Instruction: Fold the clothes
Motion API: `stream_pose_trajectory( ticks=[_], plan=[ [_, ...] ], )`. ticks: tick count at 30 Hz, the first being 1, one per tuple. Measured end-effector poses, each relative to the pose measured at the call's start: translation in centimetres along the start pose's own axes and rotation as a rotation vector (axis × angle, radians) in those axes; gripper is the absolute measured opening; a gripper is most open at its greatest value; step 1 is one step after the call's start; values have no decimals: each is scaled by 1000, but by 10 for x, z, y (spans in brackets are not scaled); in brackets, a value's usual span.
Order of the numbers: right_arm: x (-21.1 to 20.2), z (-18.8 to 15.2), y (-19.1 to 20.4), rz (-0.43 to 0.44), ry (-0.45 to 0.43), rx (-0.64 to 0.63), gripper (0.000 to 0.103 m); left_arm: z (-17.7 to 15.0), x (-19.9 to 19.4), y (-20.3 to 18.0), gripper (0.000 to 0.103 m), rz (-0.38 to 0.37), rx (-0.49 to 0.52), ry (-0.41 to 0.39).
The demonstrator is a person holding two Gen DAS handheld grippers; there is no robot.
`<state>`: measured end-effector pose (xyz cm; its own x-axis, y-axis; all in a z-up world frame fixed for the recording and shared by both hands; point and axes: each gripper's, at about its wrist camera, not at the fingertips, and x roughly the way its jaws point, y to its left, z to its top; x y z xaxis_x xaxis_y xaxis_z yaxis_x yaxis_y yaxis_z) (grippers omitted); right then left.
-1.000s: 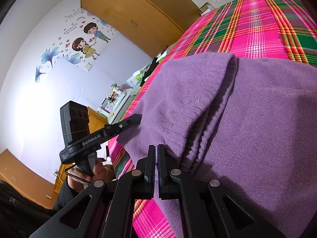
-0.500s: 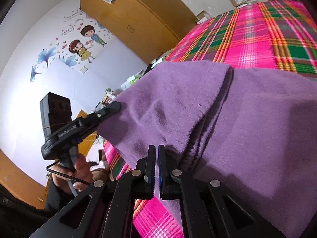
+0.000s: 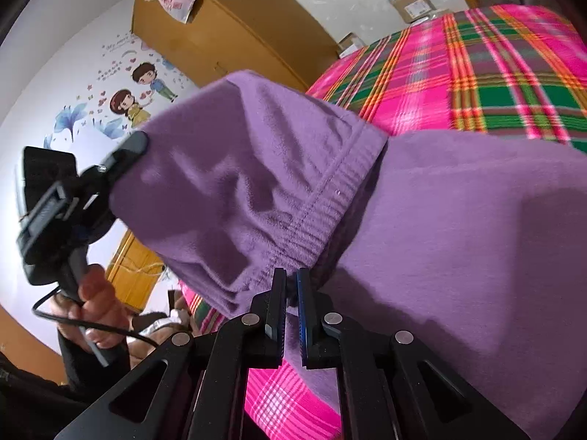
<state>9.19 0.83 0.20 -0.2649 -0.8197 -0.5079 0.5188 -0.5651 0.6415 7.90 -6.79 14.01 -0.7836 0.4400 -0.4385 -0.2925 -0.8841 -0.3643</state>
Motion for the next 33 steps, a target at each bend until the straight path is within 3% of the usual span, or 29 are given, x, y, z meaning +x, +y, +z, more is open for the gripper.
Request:
stream_pose_trajectory(
  ticks=[10,19,22,25,29,33],
  plan=[
    [-68,-11,-45,-88,-131,110,7,0,53,-80,9,-178,150,98],
    [-136,-33,-92,-209,-250,242,7,-48,140,-140,11,-276,263,322],
    [-149,-37,-98,-238,-278,282,8,-63,150,-151,11,-325,265,372],
    [-162,-39,-107,-257,-307,317,12,-72,143,-158,11,-369,265,374],
    [-174,-42,-119,-222,-347,368,20,-67,121,-146,12,-352,244,316],
    [-174,-42,-124,-144,-351,388,26,-56,98,-103,13,-200,183,228]
  ],
)
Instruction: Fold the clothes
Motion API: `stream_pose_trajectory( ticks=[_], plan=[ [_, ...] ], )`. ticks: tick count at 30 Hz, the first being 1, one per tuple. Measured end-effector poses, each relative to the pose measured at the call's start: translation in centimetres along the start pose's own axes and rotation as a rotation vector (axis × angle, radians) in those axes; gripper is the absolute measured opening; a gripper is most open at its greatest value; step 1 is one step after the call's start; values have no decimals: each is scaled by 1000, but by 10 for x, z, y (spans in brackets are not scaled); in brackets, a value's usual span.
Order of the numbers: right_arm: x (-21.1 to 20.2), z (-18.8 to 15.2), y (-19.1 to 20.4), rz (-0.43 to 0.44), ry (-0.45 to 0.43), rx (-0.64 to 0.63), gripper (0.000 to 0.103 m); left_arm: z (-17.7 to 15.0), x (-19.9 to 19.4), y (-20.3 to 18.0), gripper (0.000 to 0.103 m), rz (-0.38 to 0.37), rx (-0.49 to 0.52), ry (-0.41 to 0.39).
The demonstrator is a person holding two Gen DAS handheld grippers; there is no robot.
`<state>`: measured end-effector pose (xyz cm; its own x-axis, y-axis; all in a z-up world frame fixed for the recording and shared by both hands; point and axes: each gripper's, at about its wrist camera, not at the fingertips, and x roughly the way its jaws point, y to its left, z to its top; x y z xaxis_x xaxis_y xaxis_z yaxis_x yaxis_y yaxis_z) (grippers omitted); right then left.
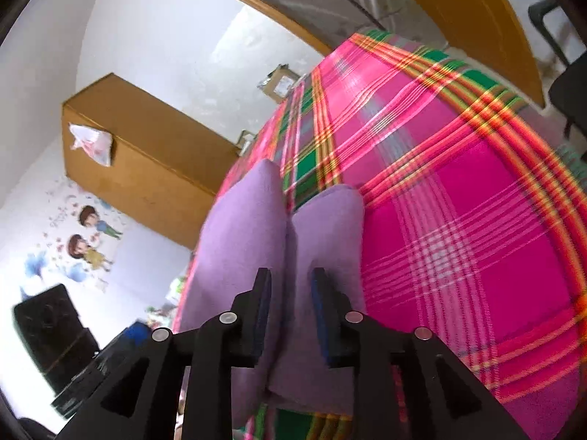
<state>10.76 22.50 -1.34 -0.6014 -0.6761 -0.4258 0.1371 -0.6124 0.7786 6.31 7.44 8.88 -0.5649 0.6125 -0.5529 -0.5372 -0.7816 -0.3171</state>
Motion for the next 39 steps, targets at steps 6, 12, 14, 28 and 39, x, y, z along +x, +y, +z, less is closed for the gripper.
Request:
stream_pose_trajectory(
  ticks=[6,12,14,28,39],
  plan=[
    [22,-3,11,33,65,-46,37,-17,-23,62,14,171,-164,-17],
    [41,3,27,43,103,-111,38,-28,-16,70,14,183,-193,13],
    [42,5,32,59,110,-131,32,-30,-13,68,14,180,-184,19],
    [42,9,47,62,131,-153,9,-29,-8,67,14,169,-179,27],
    [-3,23,30,23,12,-98,9,-27,6,38,15,101,-106,37]
  ],
)
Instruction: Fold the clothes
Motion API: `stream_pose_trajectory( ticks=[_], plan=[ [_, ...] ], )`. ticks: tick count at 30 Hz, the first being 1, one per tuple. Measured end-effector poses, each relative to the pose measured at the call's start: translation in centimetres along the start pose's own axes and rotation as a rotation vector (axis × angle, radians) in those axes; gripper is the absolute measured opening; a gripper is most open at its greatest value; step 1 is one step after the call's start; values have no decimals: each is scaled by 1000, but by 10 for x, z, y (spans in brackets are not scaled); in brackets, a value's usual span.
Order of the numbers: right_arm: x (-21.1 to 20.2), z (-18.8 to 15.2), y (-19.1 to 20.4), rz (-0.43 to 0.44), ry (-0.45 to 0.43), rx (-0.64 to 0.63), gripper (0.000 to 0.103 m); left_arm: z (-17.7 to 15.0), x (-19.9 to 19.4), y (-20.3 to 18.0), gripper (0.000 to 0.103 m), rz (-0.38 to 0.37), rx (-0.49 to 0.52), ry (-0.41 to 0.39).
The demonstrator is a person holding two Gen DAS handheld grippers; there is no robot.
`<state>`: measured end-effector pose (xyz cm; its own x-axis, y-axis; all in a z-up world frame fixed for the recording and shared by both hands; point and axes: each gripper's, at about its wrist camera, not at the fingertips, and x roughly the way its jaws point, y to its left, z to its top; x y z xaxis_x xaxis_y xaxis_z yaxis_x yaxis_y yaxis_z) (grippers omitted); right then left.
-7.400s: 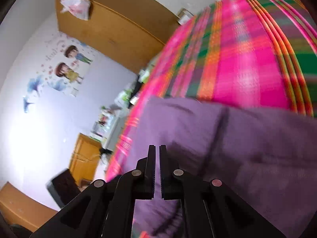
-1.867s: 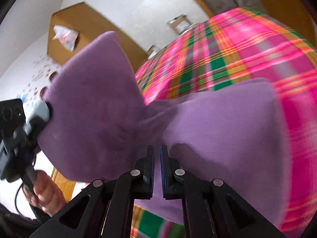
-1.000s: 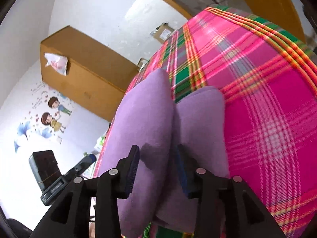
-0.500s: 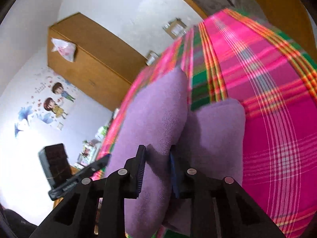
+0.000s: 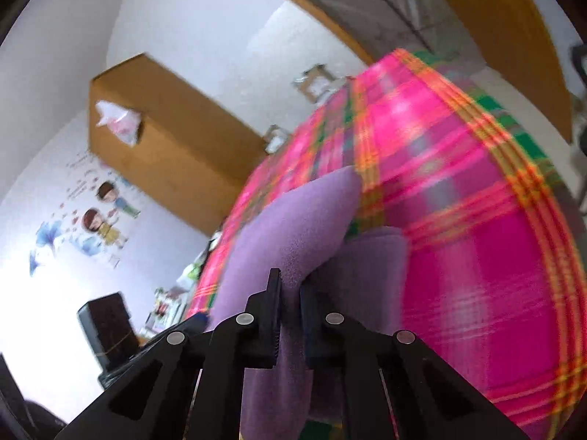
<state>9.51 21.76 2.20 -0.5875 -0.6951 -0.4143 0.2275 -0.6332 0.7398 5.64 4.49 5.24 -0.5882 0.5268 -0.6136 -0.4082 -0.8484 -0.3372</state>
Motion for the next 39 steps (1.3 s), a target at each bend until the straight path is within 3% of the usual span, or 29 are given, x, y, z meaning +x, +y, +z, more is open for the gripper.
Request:
stream_pose_trajectory(
  ticks=[5,12,20,25,29,33,39],
  plan=[
    [14,-8,-23,-64,52,31,8,-8,15,-1,17,6,19,24],
    [11,-8,-17,-86,50,-19,9,-12,15,-2,17,6,25,6],
    [-28,-18,18,-124,-32,-178,13,-16,0,-20,17,12,72,5],
    [-20,-49,38,-94,52,-317,13,-25,14,-19,23,14,63,4],
    [-11,-62,18,-128,78,-303,4,-29,16,-23,24,32,102,-3],
    [-11,-55,28,-152,68,-332,9,-18,11,-20,24,20,86,14],
    [-8,-17,47,-189,-37,-371,19,27,20,-17,24,86,130,-25]
  ],
)
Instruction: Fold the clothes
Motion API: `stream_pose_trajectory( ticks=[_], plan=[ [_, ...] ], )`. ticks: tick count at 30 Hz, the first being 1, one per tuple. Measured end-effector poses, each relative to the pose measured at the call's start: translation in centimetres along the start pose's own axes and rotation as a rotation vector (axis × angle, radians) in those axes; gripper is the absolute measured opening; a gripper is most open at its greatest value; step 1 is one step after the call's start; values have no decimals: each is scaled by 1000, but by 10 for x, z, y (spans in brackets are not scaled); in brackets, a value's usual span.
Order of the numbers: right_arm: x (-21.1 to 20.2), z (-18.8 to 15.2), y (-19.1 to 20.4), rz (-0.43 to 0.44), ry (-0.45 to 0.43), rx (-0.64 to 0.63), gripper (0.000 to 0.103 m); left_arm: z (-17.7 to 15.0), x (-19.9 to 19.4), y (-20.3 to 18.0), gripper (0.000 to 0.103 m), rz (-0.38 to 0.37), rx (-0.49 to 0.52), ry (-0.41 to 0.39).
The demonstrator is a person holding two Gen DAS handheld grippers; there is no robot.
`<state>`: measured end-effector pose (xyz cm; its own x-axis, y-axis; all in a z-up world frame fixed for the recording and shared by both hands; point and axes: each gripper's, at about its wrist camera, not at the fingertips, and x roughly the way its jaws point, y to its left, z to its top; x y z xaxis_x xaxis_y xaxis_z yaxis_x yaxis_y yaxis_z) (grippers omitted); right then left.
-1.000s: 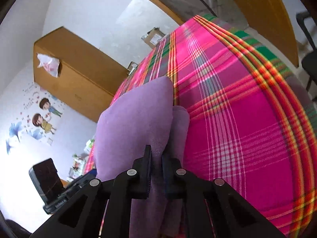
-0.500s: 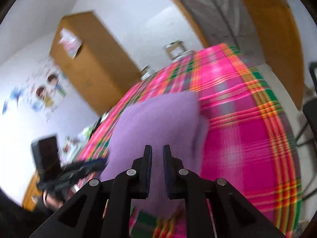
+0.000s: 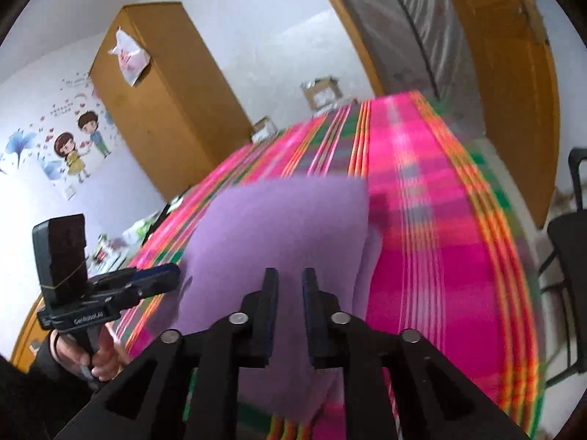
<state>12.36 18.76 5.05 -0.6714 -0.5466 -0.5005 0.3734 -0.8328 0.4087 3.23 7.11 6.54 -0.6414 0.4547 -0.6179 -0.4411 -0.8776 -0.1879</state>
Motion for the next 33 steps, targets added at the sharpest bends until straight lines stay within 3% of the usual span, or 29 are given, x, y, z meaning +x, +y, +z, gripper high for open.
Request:
stream_pose_trajectory(
  ticks=[6,10,13,18,21,25,33],
  plan=[
    [43,52,2,-69,36,-46,19,52,45,22,24,75,16,28],
    [89,64,-10,-119,143,-47,16,53,82,39,24,76,-38,130],
    [113,56,-32,-138,216,-5,9,44,92,46,25,56,-60,135],
    [109,59,-47,-91,184,34,7,43,83,50,25,31,-85,111],
    [80,57,-40,-82,117,22,13,37,53,47,25,15,-96,46],
    [41,39,-31,-57,57,20,13,15,19,36,25,-28,-112,3],
    [43,7,-44,-85,114,81,7,-14,19,23,25,-37,-102,30]
  ],
)
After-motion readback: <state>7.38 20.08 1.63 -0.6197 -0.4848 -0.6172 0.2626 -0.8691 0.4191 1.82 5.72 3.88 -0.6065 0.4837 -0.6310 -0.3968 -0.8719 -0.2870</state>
